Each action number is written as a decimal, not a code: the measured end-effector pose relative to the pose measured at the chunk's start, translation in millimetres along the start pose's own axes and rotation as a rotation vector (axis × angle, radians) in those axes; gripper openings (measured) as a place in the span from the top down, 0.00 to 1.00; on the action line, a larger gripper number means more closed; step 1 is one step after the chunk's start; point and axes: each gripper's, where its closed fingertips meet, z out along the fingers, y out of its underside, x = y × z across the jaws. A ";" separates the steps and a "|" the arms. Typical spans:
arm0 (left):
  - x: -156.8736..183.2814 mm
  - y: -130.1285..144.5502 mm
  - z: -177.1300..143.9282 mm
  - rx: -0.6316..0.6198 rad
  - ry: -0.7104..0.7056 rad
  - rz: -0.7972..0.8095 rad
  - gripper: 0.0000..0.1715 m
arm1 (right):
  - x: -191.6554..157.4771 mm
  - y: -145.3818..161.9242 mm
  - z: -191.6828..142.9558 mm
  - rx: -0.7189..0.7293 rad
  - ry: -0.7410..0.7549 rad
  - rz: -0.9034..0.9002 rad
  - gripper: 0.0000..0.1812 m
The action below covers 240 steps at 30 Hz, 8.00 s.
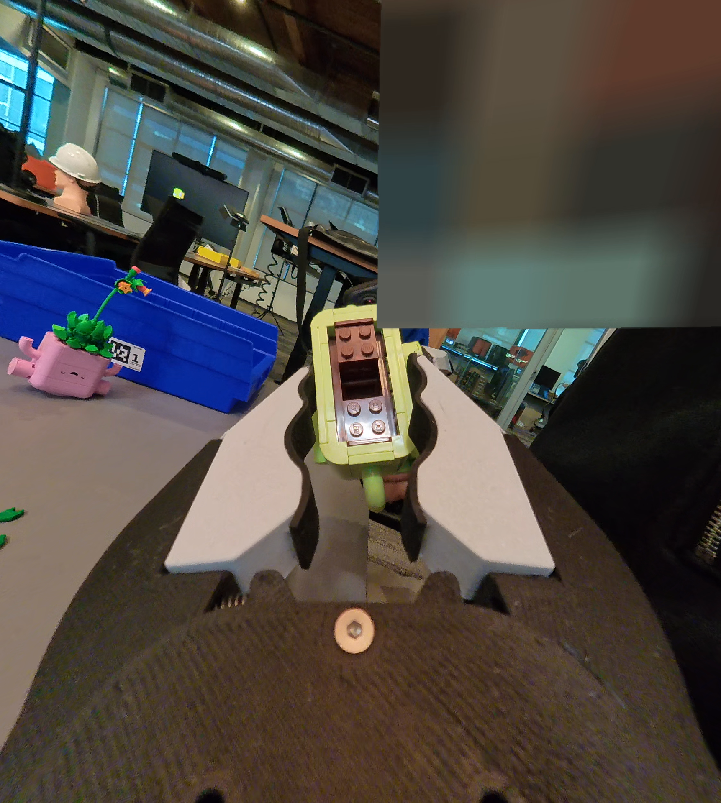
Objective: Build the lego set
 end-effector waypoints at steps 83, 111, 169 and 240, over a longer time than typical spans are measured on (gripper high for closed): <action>-111.5 96.3 -31.6 -0.471 -0.528 -0.414 0.74 | 143.3 77.2 -64.6 -0.691 0.742 -0.491 0.94; -110.8 18.1 -53.3 -0.223 -0.571 -0.215 0.69 | 118.2 50.3 -48.7 -0.547 0.656 -0.558 0.94; -13.5 9.4 -7.6 -0.159 -0.116 -0.493 0.93 | 20.5 11.0 6.9 -0.409 0.487 -1.107 0.92; -101.9 47.2 -72.9 -0.233 -0.415 -0.536 0.52 | 124.9 63.2 18.8 -0.573 0.638 -0.553 0.62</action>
